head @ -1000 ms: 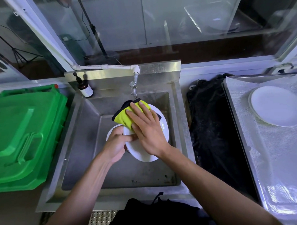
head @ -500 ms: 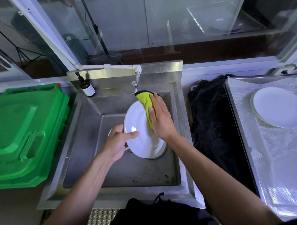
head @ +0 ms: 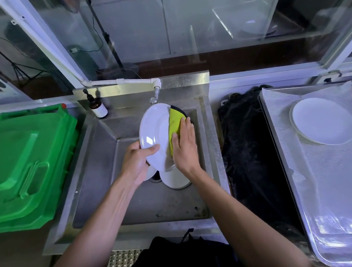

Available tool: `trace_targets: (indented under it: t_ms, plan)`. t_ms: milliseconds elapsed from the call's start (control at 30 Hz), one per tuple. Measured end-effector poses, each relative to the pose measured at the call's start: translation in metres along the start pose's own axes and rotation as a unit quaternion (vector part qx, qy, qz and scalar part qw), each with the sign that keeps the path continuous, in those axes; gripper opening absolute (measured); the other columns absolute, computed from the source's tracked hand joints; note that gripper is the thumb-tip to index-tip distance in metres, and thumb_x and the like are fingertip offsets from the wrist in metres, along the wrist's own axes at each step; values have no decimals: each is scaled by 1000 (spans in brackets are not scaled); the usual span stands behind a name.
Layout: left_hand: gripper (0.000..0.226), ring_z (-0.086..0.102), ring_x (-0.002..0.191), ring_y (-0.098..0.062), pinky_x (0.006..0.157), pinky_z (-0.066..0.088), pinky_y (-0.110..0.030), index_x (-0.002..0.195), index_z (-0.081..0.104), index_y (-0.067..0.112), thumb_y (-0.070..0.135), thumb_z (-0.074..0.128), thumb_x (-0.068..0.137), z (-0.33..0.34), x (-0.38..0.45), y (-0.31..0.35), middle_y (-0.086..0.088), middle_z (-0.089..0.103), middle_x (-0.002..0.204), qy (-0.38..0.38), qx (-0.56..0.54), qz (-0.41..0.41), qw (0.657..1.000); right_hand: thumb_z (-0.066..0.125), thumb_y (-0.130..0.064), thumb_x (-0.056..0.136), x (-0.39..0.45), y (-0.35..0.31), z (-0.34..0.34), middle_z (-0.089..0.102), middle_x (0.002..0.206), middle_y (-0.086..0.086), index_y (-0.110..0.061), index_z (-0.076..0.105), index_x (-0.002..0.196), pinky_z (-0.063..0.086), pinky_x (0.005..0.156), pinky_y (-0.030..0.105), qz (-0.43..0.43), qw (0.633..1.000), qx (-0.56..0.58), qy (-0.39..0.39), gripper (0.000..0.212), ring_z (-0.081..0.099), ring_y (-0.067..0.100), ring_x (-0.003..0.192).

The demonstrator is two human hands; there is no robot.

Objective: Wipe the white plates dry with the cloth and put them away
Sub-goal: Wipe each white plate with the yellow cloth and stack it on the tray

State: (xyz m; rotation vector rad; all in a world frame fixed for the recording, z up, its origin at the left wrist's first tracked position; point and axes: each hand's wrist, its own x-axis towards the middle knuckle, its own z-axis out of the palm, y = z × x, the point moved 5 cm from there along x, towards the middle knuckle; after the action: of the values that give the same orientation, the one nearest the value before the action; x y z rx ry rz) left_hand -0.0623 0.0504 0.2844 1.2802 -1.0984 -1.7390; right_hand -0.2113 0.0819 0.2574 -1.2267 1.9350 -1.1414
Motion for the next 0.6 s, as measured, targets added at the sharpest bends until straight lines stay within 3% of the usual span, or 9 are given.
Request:
trace_targets:
  t_ms: [133, 333, 433, 600]
  plan:
    - [20, 75, 88, -26, 68, 60, -32, 103, 74, 5, -7, 64, 89, 6, 4, 5, -14, 77, 102, 1, -15, 11, 1000, 28, -32, 111, -8, -7, 5, -8, 170, -8, -23, 4, 162, 7, 124, 36, 0, 1000, 12, -10, 57, -10, 15, 156]
    - [30, 71, 105, -34, 92, 57, -44, 123, 66, -3, -4, 60, 94, 12, 12, 4, -21, 72, 120, 22, -66, 3, 998, 24, -38, 110, -24, -18, 21, -7, 170, -12, -27, 6, 162, 17, 123, 49, -3, 999, 1, -47, 56, -9, 13, 156]
    - [32, 70, 105, -33, 95, 53, -45, 127, 65, 1, -1, 58, 95, 8, 16, 3, -20, 69, 127, 46, -119, -11, 992, 24, -36, 110, -30, -22, 28, -5, 170, -9, -26, 7, 162, 17, 123, 49, -19, 999, -22, -32, 56, -8, 15, 156]
    - [35, 65, 121, -35, 105, 51, -47, 132, 65, 4, 5, 52, 100, 5, 19, -4, -19, 66, 133, 33, -184, -27, 982, 27, -36, 110, -33, -17, 38, -6, 170, -3, -23, 9, 162, 6, 125, 45, -44, 998, -45, -21, 57, -13, 21, 156]
